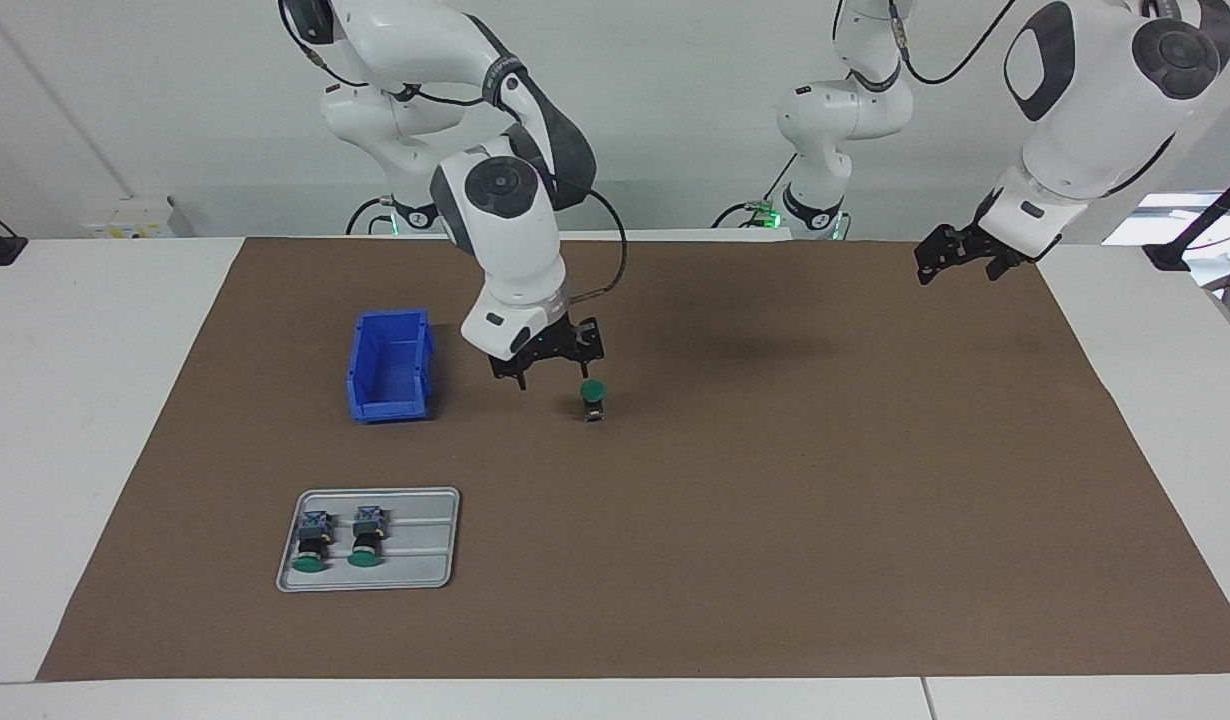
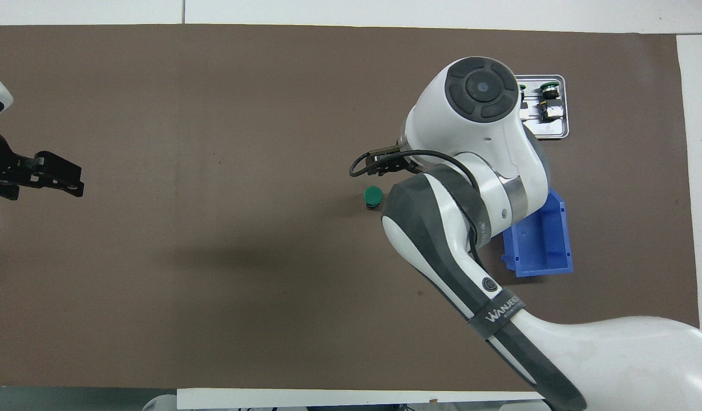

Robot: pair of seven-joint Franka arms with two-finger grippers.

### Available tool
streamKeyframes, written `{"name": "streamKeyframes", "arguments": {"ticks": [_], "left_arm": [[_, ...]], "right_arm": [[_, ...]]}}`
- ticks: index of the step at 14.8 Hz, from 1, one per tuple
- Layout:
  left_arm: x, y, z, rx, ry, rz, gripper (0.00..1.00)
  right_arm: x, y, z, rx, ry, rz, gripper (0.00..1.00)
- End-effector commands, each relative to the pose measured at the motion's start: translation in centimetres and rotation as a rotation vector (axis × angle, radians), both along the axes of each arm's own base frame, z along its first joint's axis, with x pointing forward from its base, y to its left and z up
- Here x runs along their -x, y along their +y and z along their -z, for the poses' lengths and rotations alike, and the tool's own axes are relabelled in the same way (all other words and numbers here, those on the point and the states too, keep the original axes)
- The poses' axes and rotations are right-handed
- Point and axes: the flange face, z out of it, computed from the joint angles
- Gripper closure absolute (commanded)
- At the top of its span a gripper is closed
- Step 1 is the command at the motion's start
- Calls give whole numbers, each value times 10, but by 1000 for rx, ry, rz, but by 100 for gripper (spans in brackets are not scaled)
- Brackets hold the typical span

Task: Place and press button with both arms
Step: 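Reach the right gripper down to the green button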

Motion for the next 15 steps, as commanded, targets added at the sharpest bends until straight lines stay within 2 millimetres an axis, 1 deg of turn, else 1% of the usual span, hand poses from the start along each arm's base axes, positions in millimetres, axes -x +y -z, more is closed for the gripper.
{"name": "streamKeyframes", "arguments": {"ticks": [1, 3, 4, 6, 7, 10, 11, 12, 15], "left_arm": [[7, 5, -2, 2, -24, 7, 0], [6, 7, -2, 1, -25, -2, 0], [7, 8, -2, 1, -22, -5, 0], [6, 8, -2, -1, -24, -6, 0], [6, 7, -2, -1, -24, -5, 0], [6, 7, -2, -1, -24, -6, 0], [6, 8, -2, -1, -24, -8, 0], [6, 8, -2, -1, -24, -8, 0], [6, 7, -2, 0, -24, -8, 0]], "right_arm": [[0, 16, 7, -27, -18, -6, 9], [-1, 31, 25, -48, -33, -10, 9], [-3, 33, 37, -55, -47, -4, 9], [1, 23, 67, -53, -66, 5, 9], [5, 26, 76, -56, -72, 1, 9], [13, 30, 85, -41, -69, 14, 10], [19, 35, 89, -37, -59, 19, 10], [24, 41, 91, -36, -53, 22, 10], [33, 46, 95, -22, -36, 25, 11]]}}
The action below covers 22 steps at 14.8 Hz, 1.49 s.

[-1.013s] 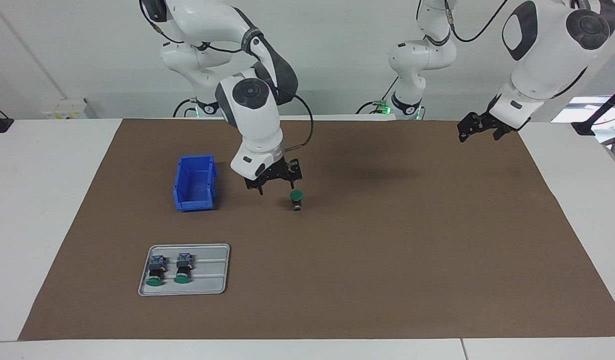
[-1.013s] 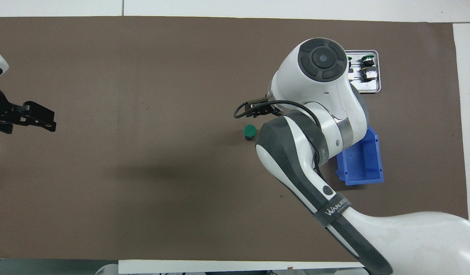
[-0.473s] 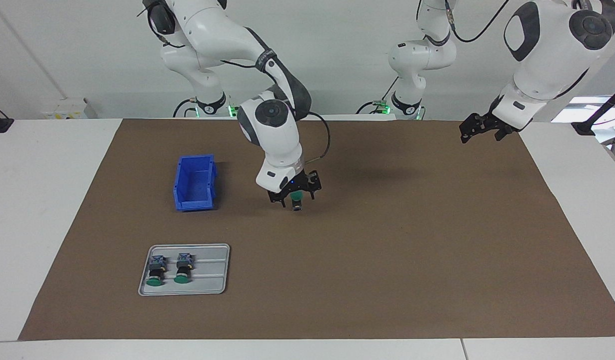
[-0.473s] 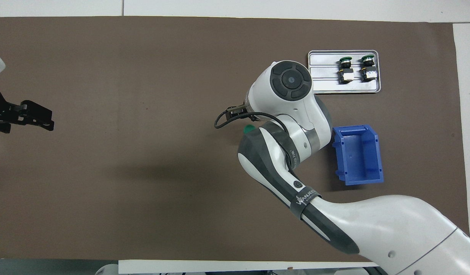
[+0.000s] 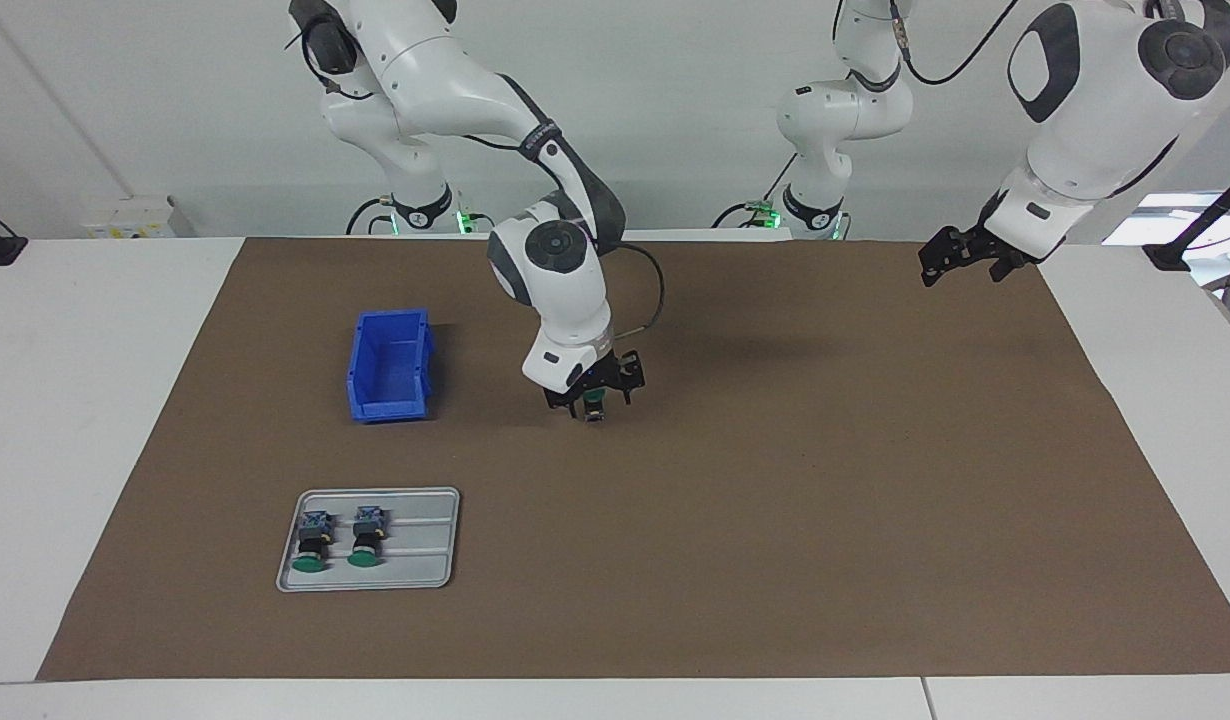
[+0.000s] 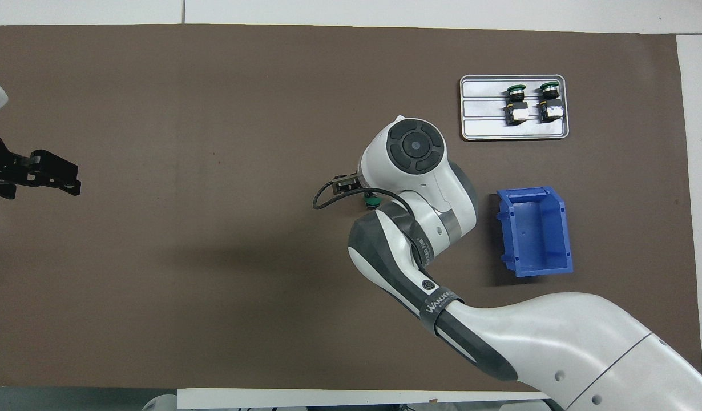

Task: Place and press button with both arms
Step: 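Close the right gripper around the green button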

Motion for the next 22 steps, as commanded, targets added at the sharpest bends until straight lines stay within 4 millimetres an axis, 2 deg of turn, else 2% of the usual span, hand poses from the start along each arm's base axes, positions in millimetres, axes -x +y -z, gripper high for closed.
{"name": "streamKeyframes", "arguments": {"ticks": [1, 4, 8, 11, 16, 17, 22], "left_arm": [[8, 3, -2, -2, -18, 0, 0], [7, 4, -2, -2, -18, -1, 0], [8, 3, -2, -2, -18, 0, 0], [7, 4, -2, -2, -18, -1, 0], [7, 4, -2, -1, -18, -1, 0], [7, 4, -2, -2, -18, -1, 0], [7, 4, -2, -2, -18, -1, 0]], "right_arm": [[12, -5, 5, 28, 6, 10, 11], [17, -13, 13, 51, 36, 14, 13], [17, -19, 13, 70, 56, 18, 21], [16, -21, 12, 74, 60, 21, 30], [11, -25, 7, 75, 57, 29, 32], [11, -25, 7, 76, 58, 29, 37], [6, -27, 4, 69, 48, 38, 37]]}}
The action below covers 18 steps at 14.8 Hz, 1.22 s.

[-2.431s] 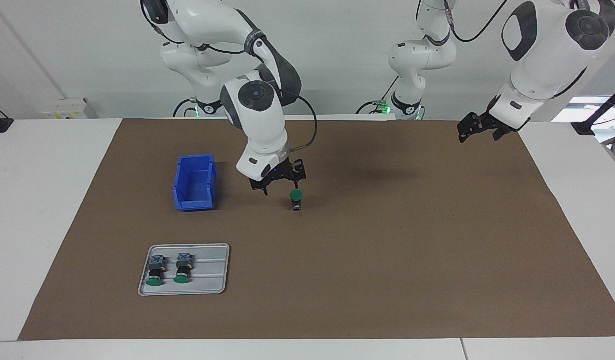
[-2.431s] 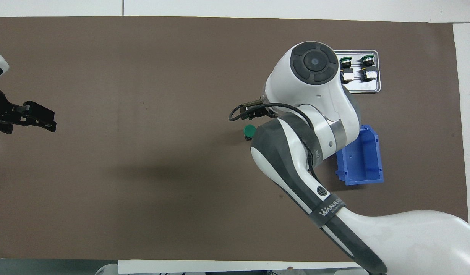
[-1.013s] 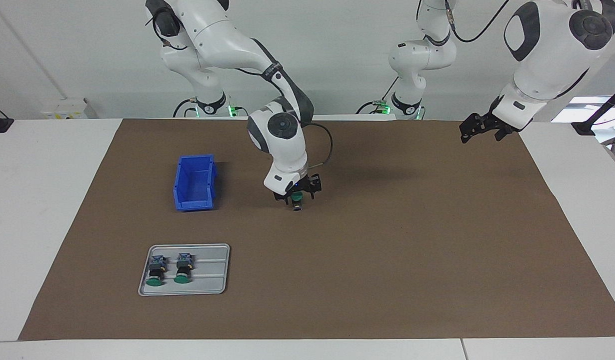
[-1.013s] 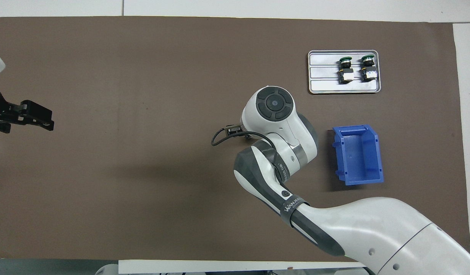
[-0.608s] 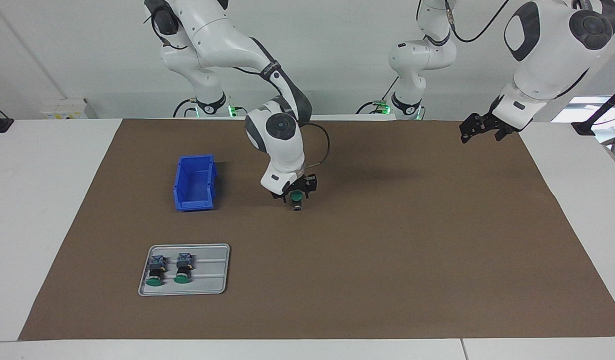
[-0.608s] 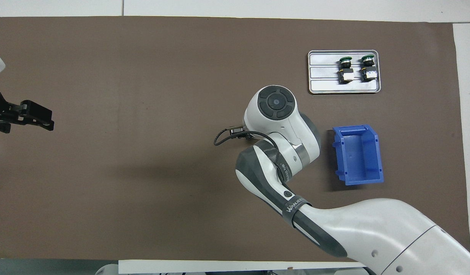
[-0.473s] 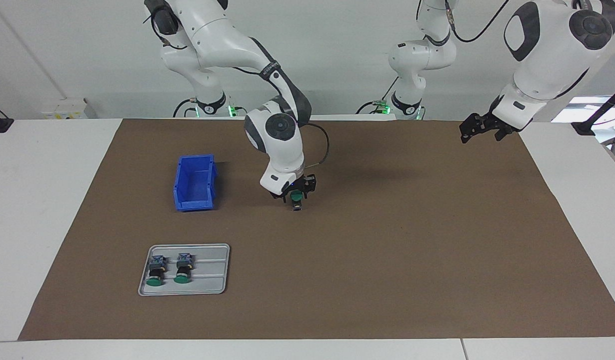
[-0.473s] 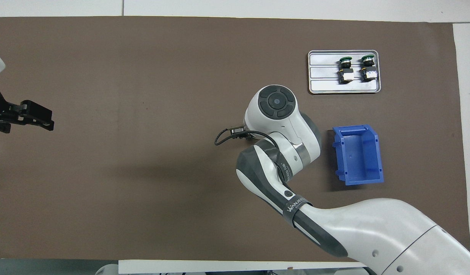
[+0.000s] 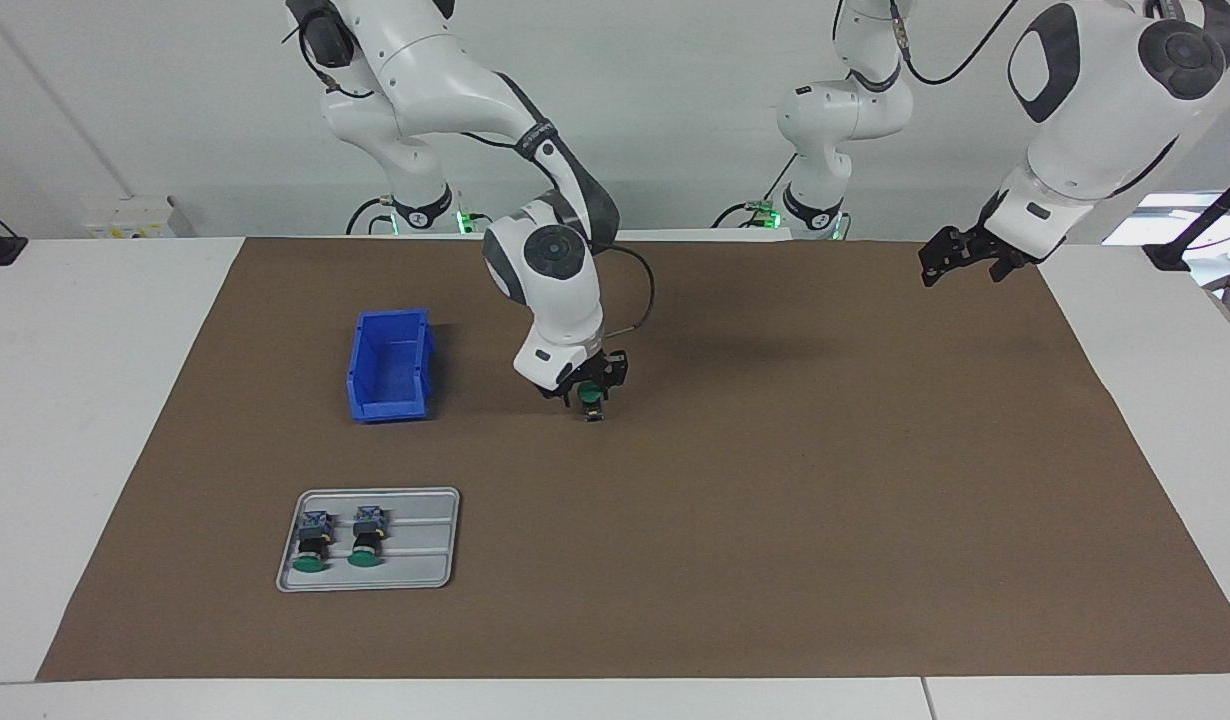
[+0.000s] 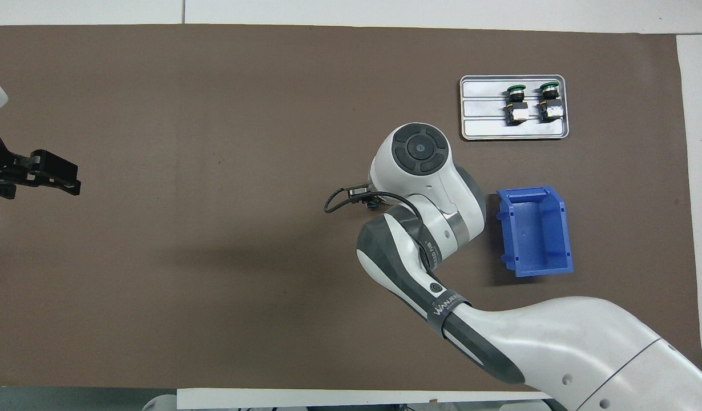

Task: Place and press button with both arms
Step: 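Close the right gripper around the green button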

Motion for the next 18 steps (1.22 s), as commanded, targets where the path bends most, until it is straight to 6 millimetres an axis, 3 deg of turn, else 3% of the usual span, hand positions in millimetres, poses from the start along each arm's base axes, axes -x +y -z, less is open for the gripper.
{"name": "streamKeyframes", "arguments": {"ticks": [1, 3, 6, 12, 14, 15, 18], "left_arm": [[8, 4, -2, -2, -17, -1, 0], [8, 4, -2, -2, -17, -1, 0], [8, 4, -2, -2, -17, -1, 0], [8, 4, -2, -2, -17, -1, 0], [8, 4, -2, -2, -17, -1, 0], [8, 4, -2, -2, -17, -1, 0], [8, 4, -2, -2, -17, -1, 0]], "right_arm": [[-2, -3, -9, 13, -16, 15, 37], [-3, -3, -9, 12, -17, 16, 40], [-3, -2, -10, 9, -21, 16, 53], [-5, 0, -15, 8, -22, 16, 90], [-10, -2, -23, 16, -12, 19, 91], [-16, -13, -30, 29, 0, 31, 91], [-29, -57, -75, 61, 12, 95, 91]]}}
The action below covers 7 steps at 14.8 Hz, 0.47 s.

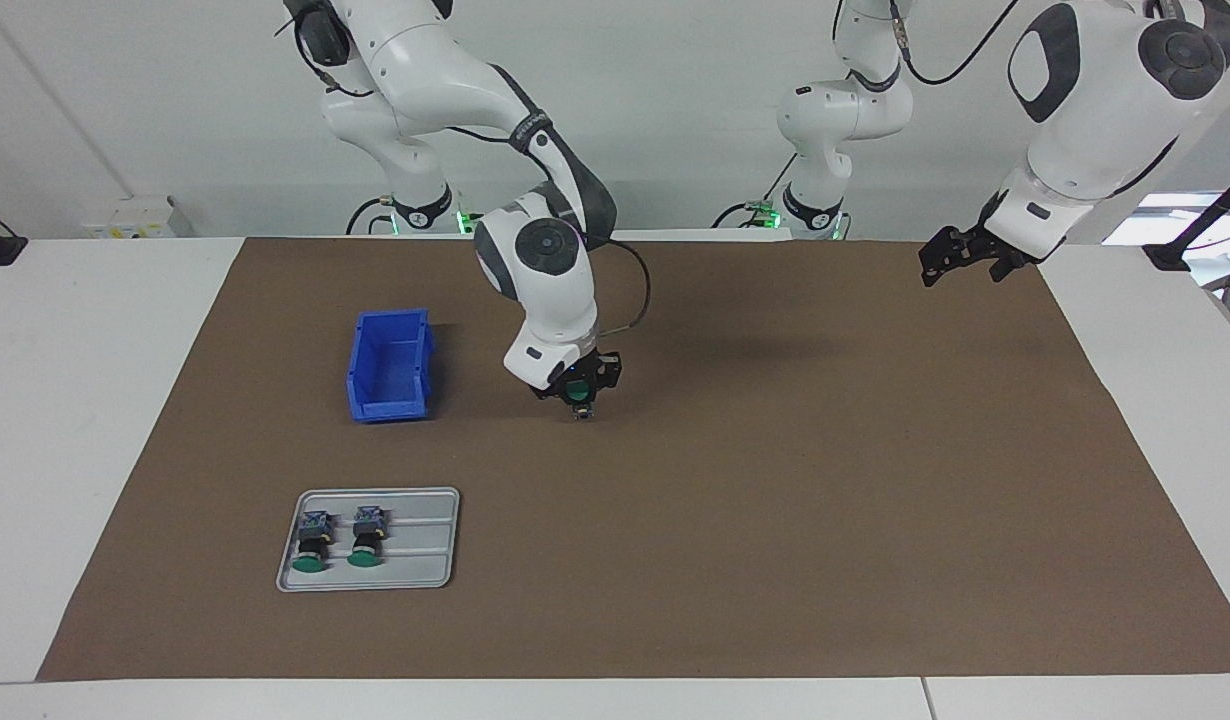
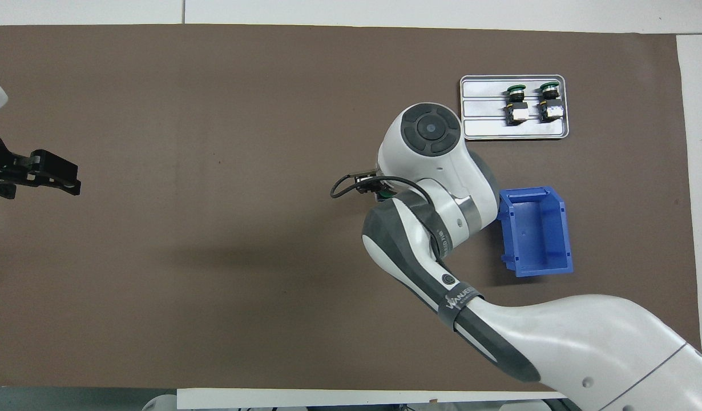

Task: Place and press button with both arms
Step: 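Lift the green button and carry it over the blue bin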

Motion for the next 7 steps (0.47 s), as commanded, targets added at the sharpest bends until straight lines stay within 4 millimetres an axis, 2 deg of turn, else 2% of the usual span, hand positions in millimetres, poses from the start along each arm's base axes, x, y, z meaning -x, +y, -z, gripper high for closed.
{"name": "streamKeyframes", "arguments": {"ticks": [1, 4, 7], "left_arm": [[8, 4, -2, -2, -17, -1, 0], [8, 3, -2, -2, -17, 0, 0], [8, 4, -2, -2, -17, -1, 0]], "right_arm": [[-6, -49, -48, 50, 7, 73, 91], [-2, -87, -77, 91, 48, 128, 91], [0, -140, -92, 122, 97, 183, 91]]}}
